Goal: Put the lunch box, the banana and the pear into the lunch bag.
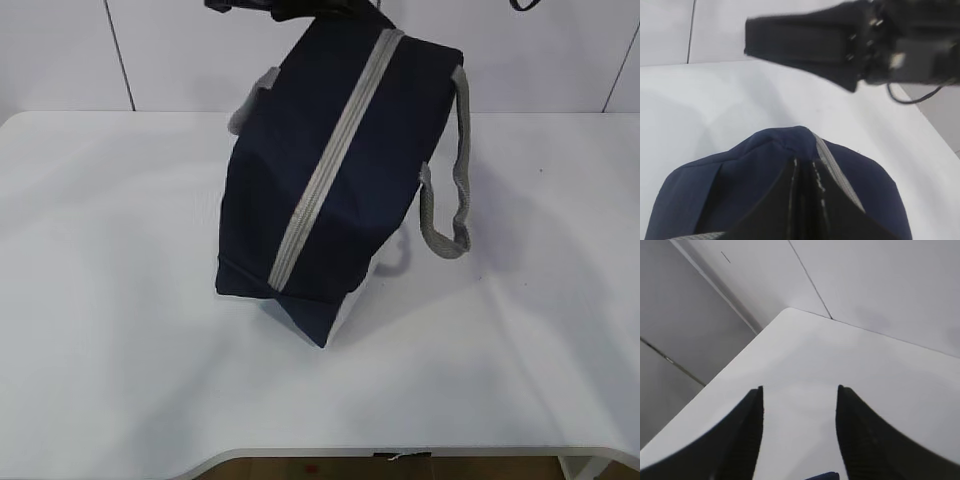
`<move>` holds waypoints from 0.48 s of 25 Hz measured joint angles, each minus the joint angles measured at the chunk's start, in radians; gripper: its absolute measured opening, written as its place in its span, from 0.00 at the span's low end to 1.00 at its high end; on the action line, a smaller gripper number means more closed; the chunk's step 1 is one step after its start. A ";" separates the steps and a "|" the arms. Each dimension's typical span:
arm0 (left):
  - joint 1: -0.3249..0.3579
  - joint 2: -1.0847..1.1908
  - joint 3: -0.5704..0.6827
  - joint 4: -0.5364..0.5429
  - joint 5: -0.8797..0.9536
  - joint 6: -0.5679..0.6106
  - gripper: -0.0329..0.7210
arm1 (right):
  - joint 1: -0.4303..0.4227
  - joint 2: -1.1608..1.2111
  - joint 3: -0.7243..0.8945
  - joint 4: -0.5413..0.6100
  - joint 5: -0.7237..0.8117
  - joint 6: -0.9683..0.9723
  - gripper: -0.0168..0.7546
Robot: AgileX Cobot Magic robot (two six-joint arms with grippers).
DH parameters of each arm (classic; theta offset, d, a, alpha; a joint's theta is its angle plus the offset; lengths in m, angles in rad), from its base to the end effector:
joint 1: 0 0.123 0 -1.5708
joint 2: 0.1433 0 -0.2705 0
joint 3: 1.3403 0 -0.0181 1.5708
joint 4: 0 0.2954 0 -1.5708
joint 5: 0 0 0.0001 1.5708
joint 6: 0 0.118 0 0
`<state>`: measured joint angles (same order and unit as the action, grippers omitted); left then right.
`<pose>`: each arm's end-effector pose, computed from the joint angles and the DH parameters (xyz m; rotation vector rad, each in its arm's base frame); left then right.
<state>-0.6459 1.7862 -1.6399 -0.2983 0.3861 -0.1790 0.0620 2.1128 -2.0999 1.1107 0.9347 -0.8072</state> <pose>0.3894 -0.3099 0.3280 0.2720 2.0755 -0.8020 0.5311 0.1182 0.3355 -0.4994 1.9305 0.8967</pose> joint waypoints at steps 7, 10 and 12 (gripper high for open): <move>0.037 0.051 0.000 -0.085 -0.027 0.000 0.06 | 0.000 0.000 -0.168 -0.250 0.165 0.119 0.58; 0.062 0.069 0.000 -0.117 -0.054 0.000 0.06 | 0.000 0.000 -0.237 -0.334 0.235 0.161 0.58; 0.074 0.085 0.000 -0.165 -0.084 0.000 0.06 | 0.000 0.000 -0.262 -0.375 0.256 0.187 0.58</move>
<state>-0.5719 1.8708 -1.6399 -0.4632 0.3023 -0.1790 0.0620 2.1128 -2.3621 0.7361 1.1909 -0.6205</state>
